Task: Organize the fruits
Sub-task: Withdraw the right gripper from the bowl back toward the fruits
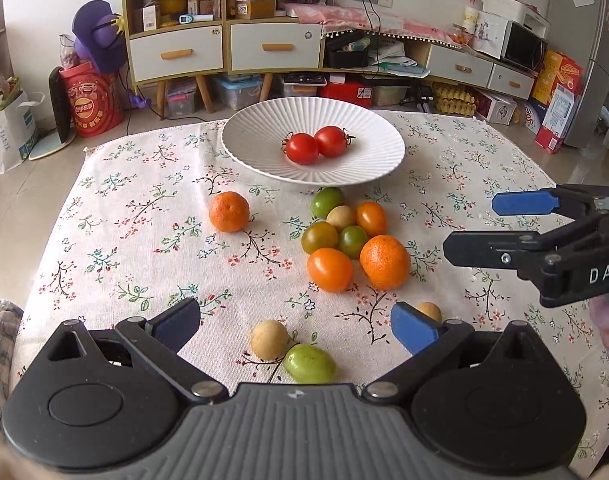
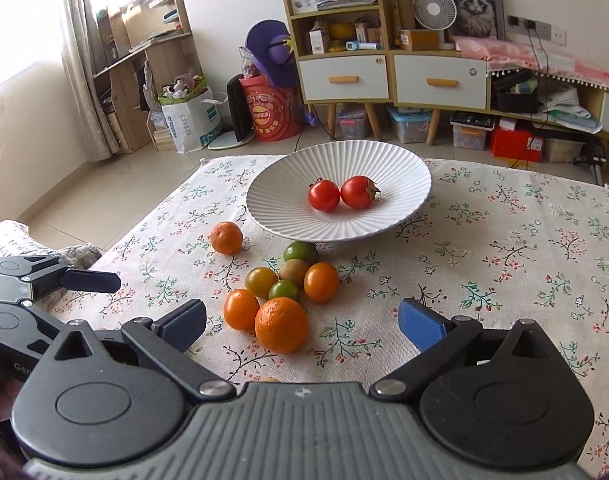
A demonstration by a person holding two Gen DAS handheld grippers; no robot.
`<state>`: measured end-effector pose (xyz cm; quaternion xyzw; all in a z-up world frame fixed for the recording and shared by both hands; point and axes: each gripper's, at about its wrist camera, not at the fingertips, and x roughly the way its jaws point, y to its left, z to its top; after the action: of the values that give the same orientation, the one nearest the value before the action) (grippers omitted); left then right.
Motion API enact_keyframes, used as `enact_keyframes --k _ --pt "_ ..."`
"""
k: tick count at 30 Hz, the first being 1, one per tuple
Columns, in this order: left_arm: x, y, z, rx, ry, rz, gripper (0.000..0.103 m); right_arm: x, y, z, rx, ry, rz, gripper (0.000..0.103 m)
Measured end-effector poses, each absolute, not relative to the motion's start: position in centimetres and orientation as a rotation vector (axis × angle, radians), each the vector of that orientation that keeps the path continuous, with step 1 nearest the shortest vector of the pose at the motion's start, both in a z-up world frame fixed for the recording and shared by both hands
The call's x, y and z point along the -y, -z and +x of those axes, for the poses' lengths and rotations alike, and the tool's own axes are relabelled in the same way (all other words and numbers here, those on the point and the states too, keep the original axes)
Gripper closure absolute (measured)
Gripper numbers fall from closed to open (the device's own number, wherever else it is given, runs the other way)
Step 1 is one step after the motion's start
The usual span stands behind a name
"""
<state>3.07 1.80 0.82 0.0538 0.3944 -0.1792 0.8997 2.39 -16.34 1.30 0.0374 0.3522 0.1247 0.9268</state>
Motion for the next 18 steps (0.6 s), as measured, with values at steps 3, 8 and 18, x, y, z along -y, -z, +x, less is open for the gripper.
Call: enact_keyframes --k 3,8,18 --pt "-2.5 -0.6 2.9 -0.814 0.351 0.089 0.007 16.1 -0.9 2.2 -0.712 -0.272 0.066 0.001" --pt "-3.7 -0.4 2.5 -0.828 0.306 0.072 0.007 15.7 -0.1 2.0 -0.735 -0.308 0.088 0.001" --pt "-4.3 0.5 2.2 -0.894 0.304 0.061 0.007 14.9 1.5 0.9 -0.816 -0.351 0.070 0.001"
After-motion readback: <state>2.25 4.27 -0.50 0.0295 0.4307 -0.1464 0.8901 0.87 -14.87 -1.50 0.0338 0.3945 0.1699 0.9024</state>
